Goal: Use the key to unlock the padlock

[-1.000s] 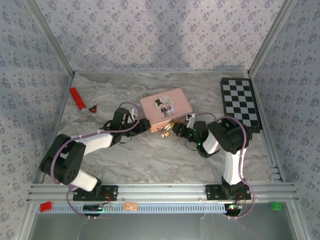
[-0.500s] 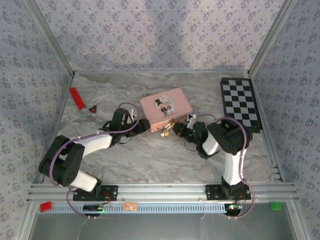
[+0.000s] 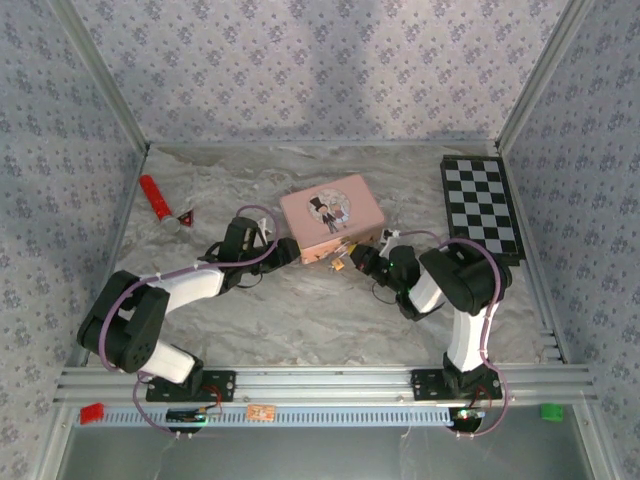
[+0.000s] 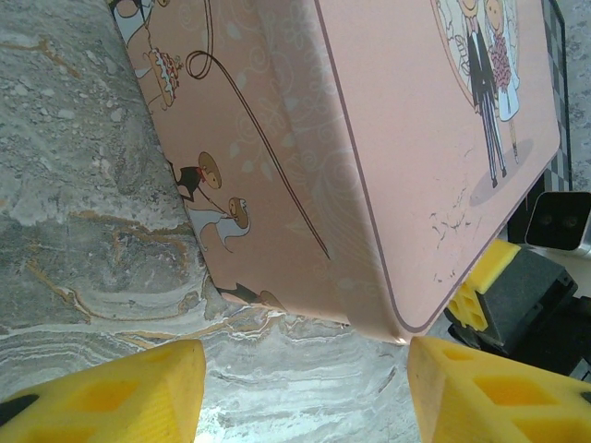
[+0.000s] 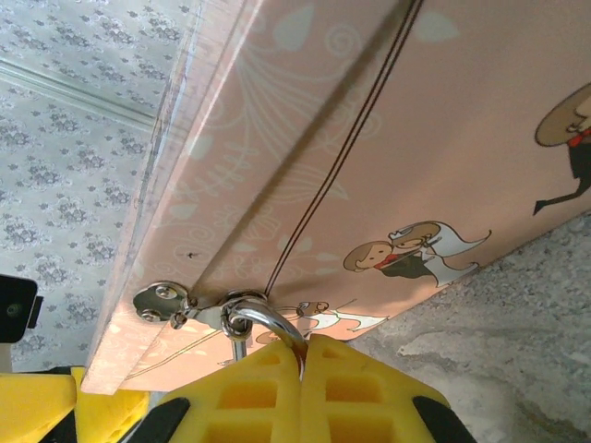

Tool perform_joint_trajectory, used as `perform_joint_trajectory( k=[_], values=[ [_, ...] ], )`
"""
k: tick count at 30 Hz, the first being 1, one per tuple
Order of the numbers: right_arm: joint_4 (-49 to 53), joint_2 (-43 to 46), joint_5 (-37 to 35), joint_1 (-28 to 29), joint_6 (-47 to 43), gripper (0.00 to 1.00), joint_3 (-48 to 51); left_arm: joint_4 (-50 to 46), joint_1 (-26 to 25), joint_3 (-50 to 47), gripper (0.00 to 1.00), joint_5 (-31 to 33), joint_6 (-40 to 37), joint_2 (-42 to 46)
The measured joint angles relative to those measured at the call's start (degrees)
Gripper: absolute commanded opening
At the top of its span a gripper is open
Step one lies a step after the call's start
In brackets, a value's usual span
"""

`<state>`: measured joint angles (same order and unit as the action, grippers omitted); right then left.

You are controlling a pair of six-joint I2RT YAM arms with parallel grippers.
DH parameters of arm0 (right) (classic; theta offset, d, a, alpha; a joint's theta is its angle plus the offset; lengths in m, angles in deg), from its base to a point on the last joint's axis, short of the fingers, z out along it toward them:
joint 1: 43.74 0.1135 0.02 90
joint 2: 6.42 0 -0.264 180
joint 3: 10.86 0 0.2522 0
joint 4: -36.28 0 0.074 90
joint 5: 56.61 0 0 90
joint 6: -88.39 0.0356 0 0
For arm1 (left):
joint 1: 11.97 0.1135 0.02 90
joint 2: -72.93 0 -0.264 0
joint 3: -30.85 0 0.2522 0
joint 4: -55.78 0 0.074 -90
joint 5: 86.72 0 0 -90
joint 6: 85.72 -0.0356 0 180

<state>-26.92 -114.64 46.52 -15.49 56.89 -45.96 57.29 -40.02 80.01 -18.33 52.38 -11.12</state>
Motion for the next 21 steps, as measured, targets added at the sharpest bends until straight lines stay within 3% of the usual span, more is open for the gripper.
perform_joint_trajectory(
  k=[21],
  values=[
    [0.7, 5.4, -7.0, 0.8, 3.4, 0.00, 2.4, 0.0, 0.0, 0.0, 0.60, 0.0, 0.2, 0.0]
  ],
)
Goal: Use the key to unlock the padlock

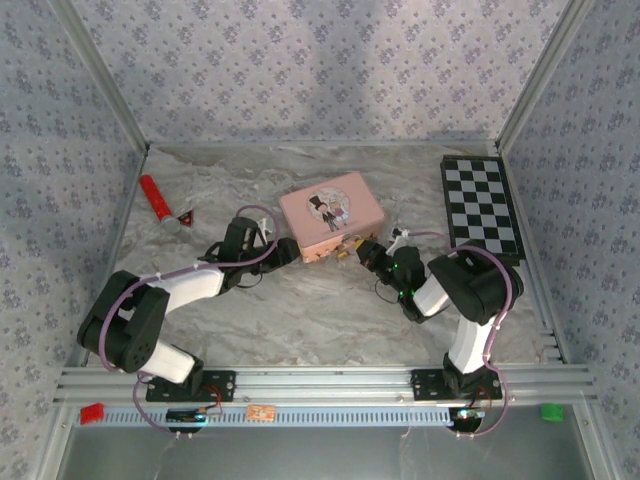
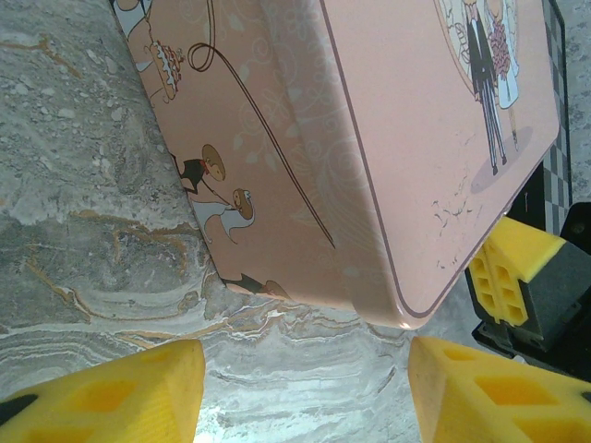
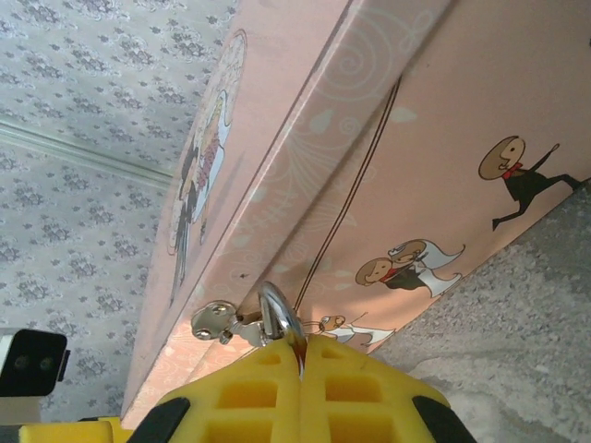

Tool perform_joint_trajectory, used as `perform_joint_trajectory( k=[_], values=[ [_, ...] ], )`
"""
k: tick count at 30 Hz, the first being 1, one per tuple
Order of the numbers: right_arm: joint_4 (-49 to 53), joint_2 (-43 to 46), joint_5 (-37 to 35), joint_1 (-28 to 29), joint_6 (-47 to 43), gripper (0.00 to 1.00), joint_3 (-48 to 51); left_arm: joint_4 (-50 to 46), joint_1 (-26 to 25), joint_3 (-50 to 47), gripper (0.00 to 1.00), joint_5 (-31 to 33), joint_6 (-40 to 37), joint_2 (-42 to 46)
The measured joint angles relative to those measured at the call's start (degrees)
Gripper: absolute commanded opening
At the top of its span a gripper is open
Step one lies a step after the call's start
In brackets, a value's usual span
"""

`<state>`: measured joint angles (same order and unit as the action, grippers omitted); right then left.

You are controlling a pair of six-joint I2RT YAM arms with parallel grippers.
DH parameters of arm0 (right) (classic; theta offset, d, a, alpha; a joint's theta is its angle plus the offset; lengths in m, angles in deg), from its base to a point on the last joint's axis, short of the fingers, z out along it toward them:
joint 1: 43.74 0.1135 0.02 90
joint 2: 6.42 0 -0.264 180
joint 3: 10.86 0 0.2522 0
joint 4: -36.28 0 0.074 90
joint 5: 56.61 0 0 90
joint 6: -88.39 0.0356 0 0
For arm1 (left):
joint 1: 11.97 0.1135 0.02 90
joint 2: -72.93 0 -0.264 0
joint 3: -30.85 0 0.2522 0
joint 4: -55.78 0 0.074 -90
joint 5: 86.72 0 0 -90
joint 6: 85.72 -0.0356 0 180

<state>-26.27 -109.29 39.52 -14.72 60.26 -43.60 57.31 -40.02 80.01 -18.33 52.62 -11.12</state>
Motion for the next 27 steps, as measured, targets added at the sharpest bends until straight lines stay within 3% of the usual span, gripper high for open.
perform_joint_trajectory(
  k=[27],
  values=[
    [-1.2, 2.5, -6.0, 0.8, 5.5, 0.00, 1.9, 0.0, 0.0, 0.0, 0.60, 0.0, 0.4, 0.0]
  ],
)
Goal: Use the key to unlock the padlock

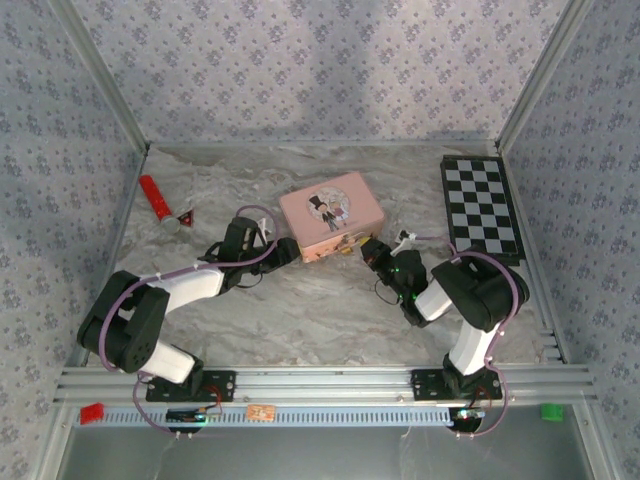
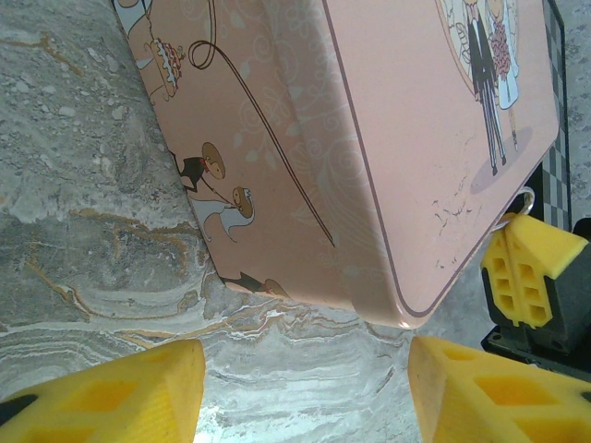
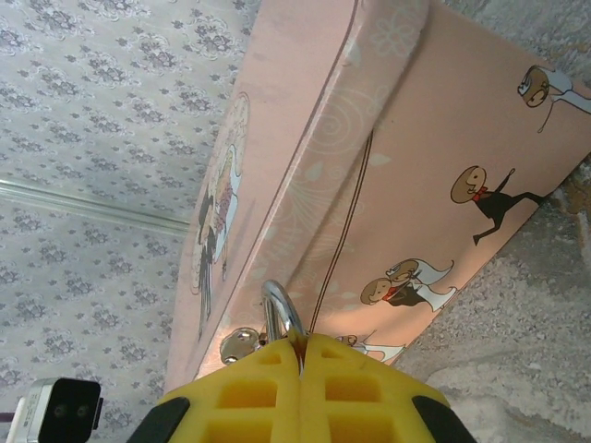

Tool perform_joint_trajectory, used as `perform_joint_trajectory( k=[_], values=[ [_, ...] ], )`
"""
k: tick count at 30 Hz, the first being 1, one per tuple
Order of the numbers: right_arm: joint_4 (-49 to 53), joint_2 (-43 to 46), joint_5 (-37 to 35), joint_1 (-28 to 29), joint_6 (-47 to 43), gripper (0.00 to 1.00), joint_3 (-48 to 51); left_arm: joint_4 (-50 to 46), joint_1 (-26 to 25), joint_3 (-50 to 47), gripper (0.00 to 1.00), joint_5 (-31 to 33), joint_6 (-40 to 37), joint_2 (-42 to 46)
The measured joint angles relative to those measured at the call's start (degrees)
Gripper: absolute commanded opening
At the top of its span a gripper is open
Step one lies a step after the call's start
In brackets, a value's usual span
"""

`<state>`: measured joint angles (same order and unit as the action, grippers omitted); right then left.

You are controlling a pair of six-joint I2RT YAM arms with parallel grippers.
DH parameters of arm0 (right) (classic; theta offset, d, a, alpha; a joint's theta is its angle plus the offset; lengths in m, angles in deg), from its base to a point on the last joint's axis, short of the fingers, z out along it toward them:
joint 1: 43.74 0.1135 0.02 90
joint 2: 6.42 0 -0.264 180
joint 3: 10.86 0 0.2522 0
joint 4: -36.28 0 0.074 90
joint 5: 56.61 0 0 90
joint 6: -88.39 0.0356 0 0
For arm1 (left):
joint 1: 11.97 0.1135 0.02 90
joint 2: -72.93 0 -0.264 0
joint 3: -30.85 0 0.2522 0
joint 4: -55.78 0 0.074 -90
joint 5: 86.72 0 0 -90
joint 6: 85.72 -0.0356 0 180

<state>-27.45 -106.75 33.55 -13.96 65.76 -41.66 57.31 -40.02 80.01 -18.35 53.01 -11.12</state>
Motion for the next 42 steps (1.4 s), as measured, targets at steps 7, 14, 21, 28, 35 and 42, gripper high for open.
perform_joint_trajectory(
  k=[7, 14, 21, 28, 35, 42],
  values=[
    [-0.1, 1.2, -0.4, -0.1, -0.1, 0.00, 1.4, 0.0, 0.0, 0.0, 0.60, 0.0, 0.0, 0.0],
    [6.0, 6.5, 2.6, -3.3, -1.9, 0.00, 2.9, -0.3, 0.4, -0.6, 0.63, 1.6, -0.4, 3.0],
    [21.2, 19.2, 7.5, -7.3, -7.5, 0.00, 3.0, -0.5, 3.0, -5.0, 0.64, 4.5, -1.7, 10.5],
    [49.0, 36.7, 13.4, -16.1, -19.1, 0.00, 0.5, -3.5, 7.3, -10.8, 0.66, 8.6, -3.4, 20.0],
    [76.0, 45.8, 16.3, -24.3, -32.1, 0.00, -8.5, -8.3, 11.9, -13.3, 0.66, 12.3, -5.4, 30.1],
    [93.6, 44.7, 16.5, -28.3, -40.2, 0.00, -13.8, -13.5, 16.1, -14.0, 0.66, 12.7, -6.7, 35.1]
  ],
)
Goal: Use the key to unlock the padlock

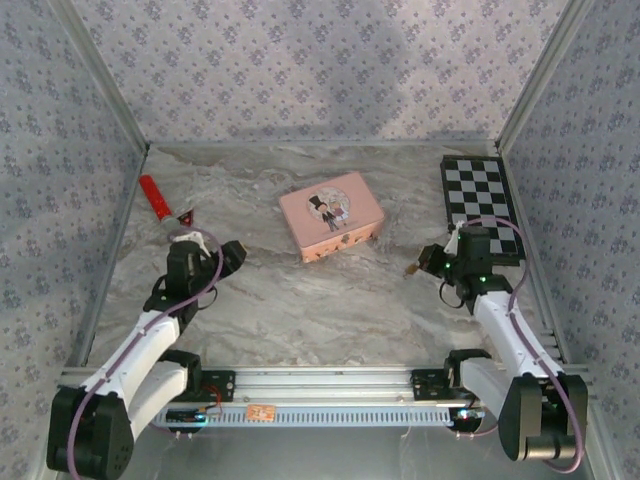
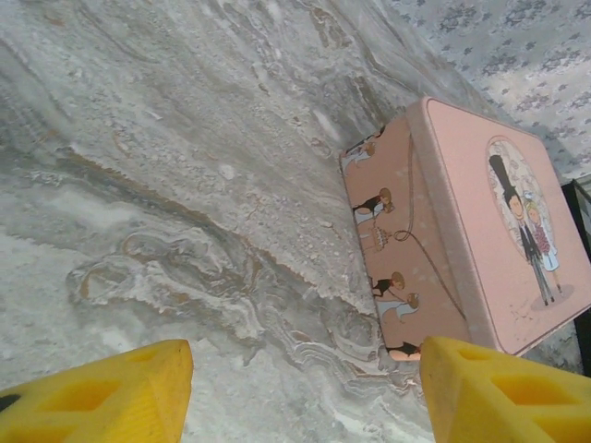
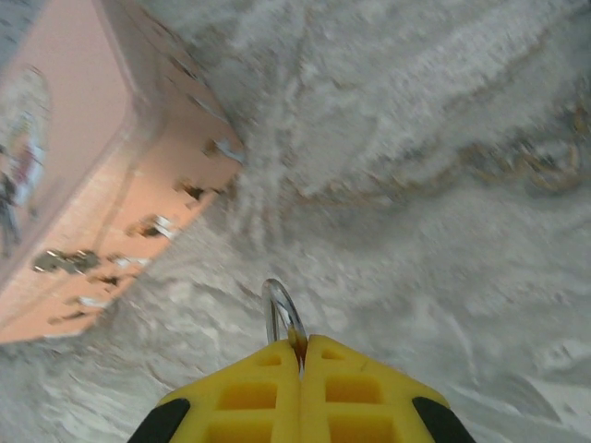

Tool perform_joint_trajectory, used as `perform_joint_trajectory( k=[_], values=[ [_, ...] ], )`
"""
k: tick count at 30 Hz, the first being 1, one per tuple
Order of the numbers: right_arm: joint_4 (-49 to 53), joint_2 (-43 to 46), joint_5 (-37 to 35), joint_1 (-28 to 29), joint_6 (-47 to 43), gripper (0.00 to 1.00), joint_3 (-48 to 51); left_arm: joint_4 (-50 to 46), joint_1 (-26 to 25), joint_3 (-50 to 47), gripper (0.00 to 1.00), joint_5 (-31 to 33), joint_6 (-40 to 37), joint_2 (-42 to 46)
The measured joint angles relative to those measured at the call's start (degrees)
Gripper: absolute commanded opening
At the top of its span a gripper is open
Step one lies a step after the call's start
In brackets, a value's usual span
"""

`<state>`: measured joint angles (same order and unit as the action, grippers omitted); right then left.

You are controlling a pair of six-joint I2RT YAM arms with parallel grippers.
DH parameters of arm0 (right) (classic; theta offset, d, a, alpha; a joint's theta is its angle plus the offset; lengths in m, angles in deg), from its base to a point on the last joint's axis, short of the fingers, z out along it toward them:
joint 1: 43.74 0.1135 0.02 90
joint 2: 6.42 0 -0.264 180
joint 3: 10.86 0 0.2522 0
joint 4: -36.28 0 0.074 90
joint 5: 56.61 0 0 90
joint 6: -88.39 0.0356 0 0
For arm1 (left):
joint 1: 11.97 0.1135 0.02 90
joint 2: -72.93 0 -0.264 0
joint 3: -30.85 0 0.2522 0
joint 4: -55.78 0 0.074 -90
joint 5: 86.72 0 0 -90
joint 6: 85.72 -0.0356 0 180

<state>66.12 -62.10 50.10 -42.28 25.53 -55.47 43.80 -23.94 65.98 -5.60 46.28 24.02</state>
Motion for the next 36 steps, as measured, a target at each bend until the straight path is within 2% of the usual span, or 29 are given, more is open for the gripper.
perform_joint_trajectory(
  k=[6, 13, 36],
  values=[
    [7.0, -1.5, -2.5, 0.0, -3.7, 0.00, -2.3, -2.3, 1.7, 0.0, 0.67, -0.1, -0.2, 0.2],
    [7.4, -6.3, -5.1, -0.1, -4.8, 0.00, -2.8, -3.3, 1.8, -0.2, 0.68, -0.1, -0.2, 0.6],
    [-7.4, -26.4, -0.7, -2.5, -5.4, 0.00, -6.5, -4.2, 2.5, -1.0, 0.72, -0.7, -2.3, 5.6]
  ],
)
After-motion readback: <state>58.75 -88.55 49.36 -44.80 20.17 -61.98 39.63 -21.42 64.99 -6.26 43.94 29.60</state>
